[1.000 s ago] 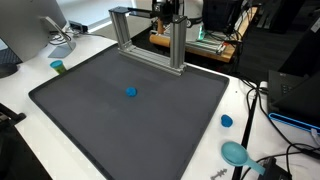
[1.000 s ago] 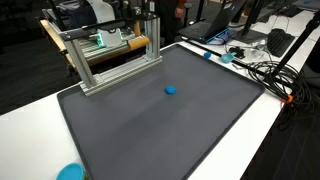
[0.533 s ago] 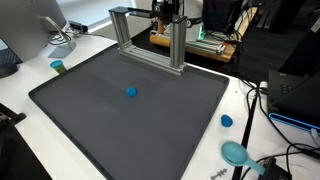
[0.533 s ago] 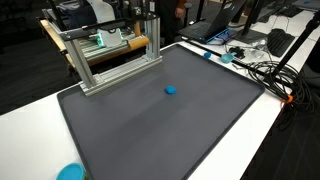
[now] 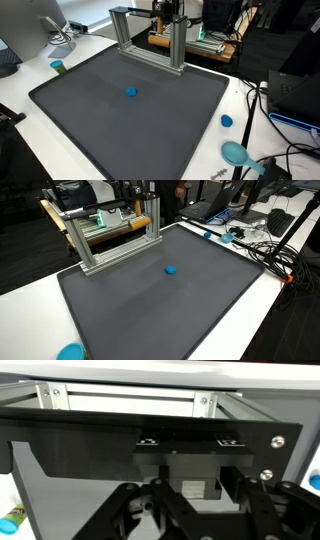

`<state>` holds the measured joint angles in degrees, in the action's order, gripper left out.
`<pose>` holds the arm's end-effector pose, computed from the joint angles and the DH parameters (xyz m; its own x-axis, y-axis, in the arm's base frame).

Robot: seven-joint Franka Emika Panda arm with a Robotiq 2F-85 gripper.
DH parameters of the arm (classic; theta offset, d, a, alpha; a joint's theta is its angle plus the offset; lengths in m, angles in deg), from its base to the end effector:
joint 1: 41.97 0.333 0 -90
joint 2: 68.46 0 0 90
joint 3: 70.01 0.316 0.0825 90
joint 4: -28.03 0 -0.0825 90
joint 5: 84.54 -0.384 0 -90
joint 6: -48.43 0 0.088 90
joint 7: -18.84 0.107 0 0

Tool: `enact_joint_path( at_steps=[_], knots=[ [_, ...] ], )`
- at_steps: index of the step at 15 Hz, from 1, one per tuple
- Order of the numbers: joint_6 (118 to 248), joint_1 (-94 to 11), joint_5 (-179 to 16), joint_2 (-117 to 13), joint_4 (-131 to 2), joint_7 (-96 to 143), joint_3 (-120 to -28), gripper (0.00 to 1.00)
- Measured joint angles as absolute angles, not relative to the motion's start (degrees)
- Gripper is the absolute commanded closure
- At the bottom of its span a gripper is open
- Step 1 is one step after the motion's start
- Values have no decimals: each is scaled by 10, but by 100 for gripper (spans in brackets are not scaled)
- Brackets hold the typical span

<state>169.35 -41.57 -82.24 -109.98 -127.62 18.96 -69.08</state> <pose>0.3365 0.0058 0.4468 0.9923 0.0388 0.1177 0.0334 -0.9983 0.0471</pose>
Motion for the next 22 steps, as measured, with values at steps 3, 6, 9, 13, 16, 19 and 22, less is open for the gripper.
enact_joint_path(
  at_steps=[3, 6, 9, 13, 16, 19, 22],
  knots=[
    [1693, -417, -822, -1096, -1272, 184, -697, 79],
    [1693, -417, -822, -1094, -1271, 186, -696, 79],
    [1693, -418, -821, -1094, -1271, 193, -692, 79],
    [1693, -421, -818, -1094, -1271, 201, -683, 22],
    [1694, -419, -818, -1090, -1277, 215, -670, 54],
    [1694, -423, -814, -1086, -1277, 223, -663, 65],
    [1694, -433, -811, -1086, -1275, 223, -663, 77]
  ],
)
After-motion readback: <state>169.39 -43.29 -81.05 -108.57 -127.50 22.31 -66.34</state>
